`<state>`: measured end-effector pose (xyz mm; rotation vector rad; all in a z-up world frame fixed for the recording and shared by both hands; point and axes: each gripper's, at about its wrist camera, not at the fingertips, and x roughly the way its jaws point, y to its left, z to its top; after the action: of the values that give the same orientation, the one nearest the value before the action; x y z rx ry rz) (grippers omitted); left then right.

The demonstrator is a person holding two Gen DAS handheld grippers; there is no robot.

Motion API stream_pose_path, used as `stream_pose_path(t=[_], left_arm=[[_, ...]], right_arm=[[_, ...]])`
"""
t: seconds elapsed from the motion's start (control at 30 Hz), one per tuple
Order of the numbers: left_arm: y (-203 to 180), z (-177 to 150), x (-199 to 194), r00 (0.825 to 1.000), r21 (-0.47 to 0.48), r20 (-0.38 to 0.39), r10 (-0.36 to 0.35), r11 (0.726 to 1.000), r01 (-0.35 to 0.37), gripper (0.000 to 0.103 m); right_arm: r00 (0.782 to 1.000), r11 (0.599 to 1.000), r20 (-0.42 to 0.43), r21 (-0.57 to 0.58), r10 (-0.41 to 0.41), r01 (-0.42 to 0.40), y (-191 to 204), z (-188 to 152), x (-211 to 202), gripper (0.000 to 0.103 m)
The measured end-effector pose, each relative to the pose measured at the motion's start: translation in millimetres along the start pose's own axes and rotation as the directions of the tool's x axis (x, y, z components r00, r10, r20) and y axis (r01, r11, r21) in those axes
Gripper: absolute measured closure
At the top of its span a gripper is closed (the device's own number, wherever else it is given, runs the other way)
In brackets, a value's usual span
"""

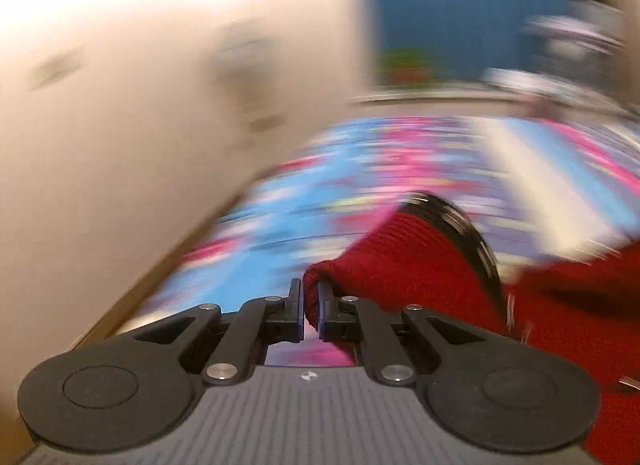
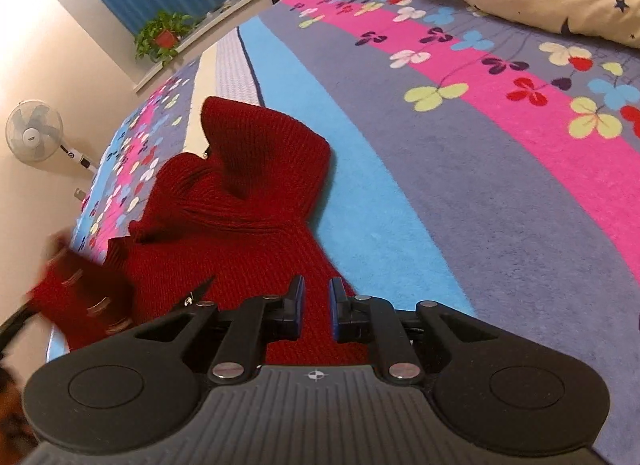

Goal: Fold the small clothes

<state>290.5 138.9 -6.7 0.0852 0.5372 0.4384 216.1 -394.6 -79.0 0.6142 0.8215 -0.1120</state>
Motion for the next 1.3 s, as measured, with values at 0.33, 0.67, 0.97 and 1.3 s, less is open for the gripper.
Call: stream_pose_path(t=[0.33,0.67,0.97,1.3], left_arm=[[101,-56,-26,0.996,-0.256,-0.046,0.071,0.963,-0.081,0.052],[-55,-105,-1,0.899,0.125,-0.262,-0.352,0.911,0.393,0.052],[-56,-127,25,0.858,0.106,-0.414,-0.304,0.92,0.377,0.051],[-42,-123,15,0.875,0.145,-0.39,-0.287,0.919,0.366,0.051]], right_arm=[[1.0,0.999,0.019,-0.043,-0.025,0.026,6,-9,10,0.09],[0.994,0.999,0.103,0.001,0.033,-0.034,-3,-10,24,0.089],[0.969,0.995,0.23,0.024,0.088,-0.096,-17,45,76,0.05],[0.961,0.966,0.162,0.095,0.225,-0.242,-39,78,145,0.052]])
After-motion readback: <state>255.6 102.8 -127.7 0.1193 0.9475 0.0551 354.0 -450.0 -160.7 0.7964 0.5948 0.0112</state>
